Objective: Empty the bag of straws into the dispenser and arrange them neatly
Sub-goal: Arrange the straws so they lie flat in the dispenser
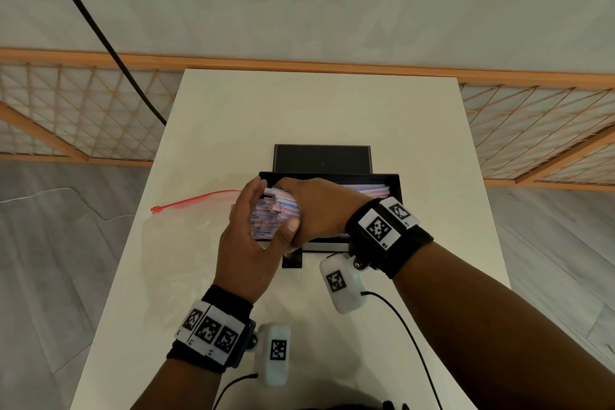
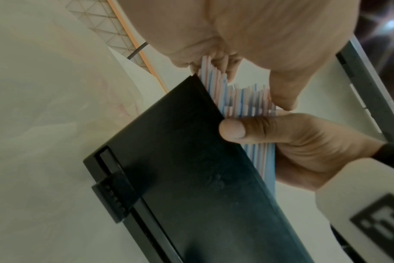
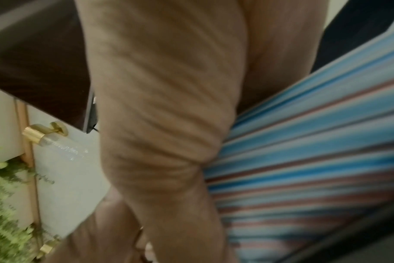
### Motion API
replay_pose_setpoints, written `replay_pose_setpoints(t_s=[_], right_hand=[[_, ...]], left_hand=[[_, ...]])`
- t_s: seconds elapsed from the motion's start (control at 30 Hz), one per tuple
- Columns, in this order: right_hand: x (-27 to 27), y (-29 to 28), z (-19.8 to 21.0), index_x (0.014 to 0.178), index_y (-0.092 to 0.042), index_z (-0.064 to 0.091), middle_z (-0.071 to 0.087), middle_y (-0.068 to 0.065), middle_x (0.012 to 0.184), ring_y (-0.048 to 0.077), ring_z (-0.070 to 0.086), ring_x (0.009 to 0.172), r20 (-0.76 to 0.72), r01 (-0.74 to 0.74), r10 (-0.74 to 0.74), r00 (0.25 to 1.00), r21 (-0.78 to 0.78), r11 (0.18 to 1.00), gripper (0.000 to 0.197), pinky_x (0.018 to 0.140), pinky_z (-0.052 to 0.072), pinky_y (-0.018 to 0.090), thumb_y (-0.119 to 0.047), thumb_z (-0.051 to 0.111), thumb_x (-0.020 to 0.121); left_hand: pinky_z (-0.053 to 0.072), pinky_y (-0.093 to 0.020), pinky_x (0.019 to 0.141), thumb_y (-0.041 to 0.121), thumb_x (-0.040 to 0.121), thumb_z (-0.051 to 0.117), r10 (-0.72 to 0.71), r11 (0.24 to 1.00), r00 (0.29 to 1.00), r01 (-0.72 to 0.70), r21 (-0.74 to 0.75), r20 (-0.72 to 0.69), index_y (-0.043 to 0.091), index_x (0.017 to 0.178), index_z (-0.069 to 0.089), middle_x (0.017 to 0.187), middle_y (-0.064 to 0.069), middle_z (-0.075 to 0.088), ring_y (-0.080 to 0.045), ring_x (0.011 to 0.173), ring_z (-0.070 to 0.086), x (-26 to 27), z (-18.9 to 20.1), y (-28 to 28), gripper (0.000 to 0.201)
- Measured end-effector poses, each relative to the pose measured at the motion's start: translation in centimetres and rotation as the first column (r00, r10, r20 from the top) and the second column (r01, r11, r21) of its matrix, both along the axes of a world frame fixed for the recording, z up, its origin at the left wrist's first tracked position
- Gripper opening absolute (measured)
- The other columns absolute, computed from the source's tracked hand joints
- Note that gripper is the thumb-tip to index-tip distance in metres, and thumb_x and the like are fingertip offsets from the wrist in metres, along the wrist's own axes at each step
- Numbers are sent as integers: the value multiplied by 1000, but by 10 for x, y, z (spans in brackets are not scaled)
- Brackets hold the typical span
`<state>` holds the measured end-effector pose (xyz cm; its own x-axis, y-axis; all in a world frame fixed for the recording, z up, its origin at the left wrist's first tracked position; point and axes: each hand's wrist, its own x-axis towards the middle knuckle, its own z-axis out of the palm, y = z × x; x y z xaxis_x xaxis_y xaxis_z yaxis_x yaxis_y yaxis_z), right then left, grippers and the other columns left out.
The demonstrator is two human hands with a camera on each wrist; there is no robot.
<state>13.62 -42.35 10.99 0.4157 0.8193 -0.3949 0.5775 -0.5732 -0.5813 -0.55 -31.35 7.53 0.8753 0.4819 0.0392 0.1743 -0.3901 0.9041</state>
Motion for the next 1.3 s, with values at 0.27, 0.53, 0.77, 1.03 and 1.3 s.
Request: replay_pose_setpoints(t_s=[0.27, 0.53, 0.77, 1.03, 1.3], right_hand=[[-1, -1, 3, 128, -28, 50, 66, -6, 109, 20, 67, 95, 150, 7, 2, 989, -56, 998, 83, 86, 57, 45, -60, 84, 59], [-8, -12, -2, 143, -27, 46, 53, -2, 130, 22, 59, 116, 158, 60, -64, 985, 29, 998, 97, 102, 47, 52, -59, 86, 61], [-19, -31, -3, 147, -26, 44, 51, -1, 132, 22, 50, 121, 238, 120, -124, 963, 29, 992, 102, 105, 42, 44, -65, 86, 62], [-14, -20, -11, 115, -21, 62, 70, -4, 105, 16, 66, 89, 11, 137, -138, 990, 75, 988, 65, 85, 59, 42, -43, 93, 63], [-11, -11, -4, 120, -20, 60, 71, -2, 103, 20, 68, 91, 14, 88, -88, 996, 26, 996, 63, 79, 57, 34, -37, 90, 67]], left_hand=[[39, -1, 97, 62, 78, 62, 12, 999, 1000, -13, 39, 16, 15, 150, 36, 146, 3, 47, 3, 127, 50, 1, -5, -4, 90], [49, -17, 101, 63, 79, 60, 14, 997, 1000, -13, 74, -4, 19, 148, 40, 141, 9, 52, 1, 124, 53, 2, -7, -4, 84], [44, -7, 98, 59, 82, 60, 10, 997, 1000, -11, 70, 20, 18, 146, 42, 142, 6, 51, -5, 127, 53, 0, -8, -6, 79], [43, -7, 99, 55, 83, 61, 15, 995, 999, -20, 101, 45, 15, 144, 47, 140, 3, 53, -3, 124, 54, 1, -4, -13, 74], [44, -5, 94, 54, 87, 58, 33, 995, 998, -38, 96, 55, 23, 142, 47, 133, 10, 54, 2, 118, 55, 2, -4, -14, 64]])
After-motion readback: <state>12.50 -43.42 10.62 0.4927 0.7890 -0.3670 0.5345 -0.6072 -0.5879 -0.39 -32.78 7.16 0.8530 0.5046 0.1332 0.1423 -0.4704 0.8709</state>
